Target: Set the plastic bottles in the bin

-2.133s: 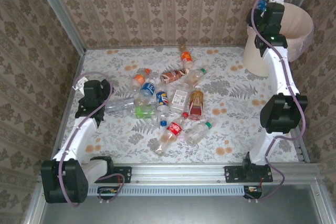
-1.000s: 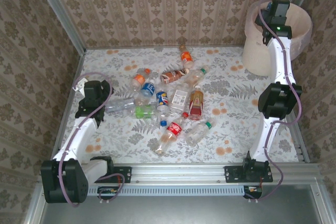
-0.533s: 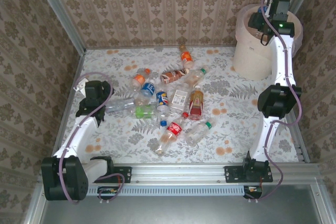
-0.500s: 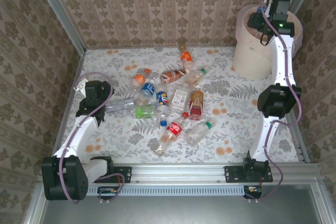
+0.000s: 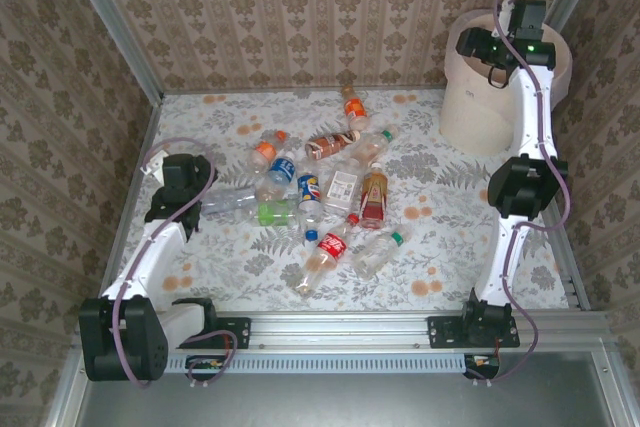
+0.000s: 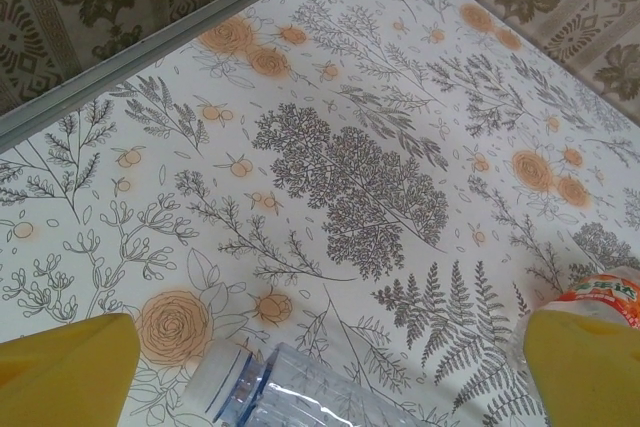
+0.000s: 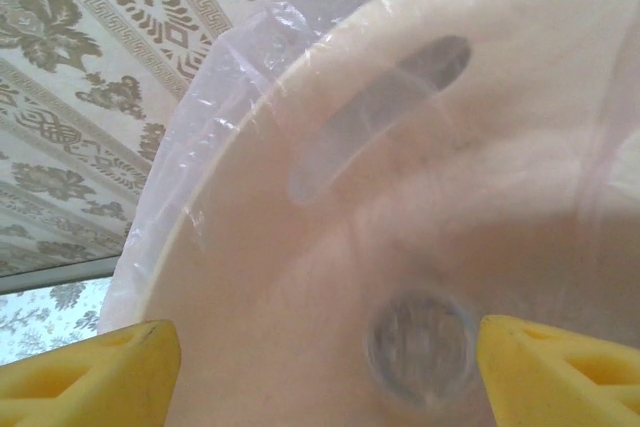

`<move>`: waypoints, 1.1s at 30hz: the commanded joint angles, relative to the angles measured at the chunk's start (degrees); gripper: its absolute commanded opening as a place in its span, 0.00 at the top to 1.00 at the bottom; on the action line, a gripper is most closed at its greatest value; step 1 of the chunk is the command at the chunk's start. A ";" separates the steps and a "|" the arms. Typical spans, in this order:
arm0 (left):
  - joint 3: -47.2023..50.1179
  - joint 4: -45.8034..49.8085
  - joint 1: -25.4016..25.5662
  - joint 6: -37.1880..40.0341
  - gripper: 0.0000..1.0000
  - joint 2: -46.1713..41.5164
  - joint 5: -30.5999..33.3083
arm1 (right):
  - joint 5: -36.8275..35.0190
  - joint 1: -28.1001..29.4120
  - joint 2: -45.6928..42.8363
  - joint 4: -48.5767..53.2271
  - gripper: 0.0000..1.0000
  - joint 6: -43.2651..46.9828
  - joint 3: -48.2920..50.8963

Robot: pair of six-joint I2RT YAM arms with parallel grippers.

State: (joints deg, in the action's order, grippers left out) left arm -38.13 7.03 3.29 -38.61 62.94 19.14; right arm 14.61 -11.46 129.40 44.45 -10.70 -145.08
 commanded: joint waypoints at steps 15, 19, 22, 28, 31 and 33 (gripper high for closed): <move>-0.83 13.85 -0.23 -12.46 0.00 -3.04 -2.48 | -0.35 1.00 -6.96 6.91 0.10 1.30 -4.55; -0.30 16.38 -0.66 -16.87 0.00 -1.81 -6.14 | -0.64 2.22 -10.36 8.74 0.08 4.04 -4.49; -0.40 16.84 -1.09 -21.16 0.00 -0.03 -8.29 | -0.96 3.78 -12.88 9.91 0.07 5.73 -4.23; -1.51 17.52 -2.57 -30.68 0.00 5.23 -9.00 | -2.39 9.68 -17.90 9.62 0.00 9.62 -0.21; -0.59 13.76 -4.09 -34.04 0.00 8.43 -12.30 | -4.73 13.75 -22.24 4.93 0.00 11.02 7.74; 0.11 10.32 -4.94 -36.12 0.00 10.63 -14.51 | -5.38 16.36 -26.49 -1.15 0.00 11.31 16.20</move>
State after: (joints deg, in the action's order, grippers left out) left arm -38.15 21.37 -0.58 -68.62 71.64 8.49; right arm 11.99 2.35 106.41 48.88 -1.78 -135.66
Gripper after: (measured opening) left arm 0.999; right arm 0.999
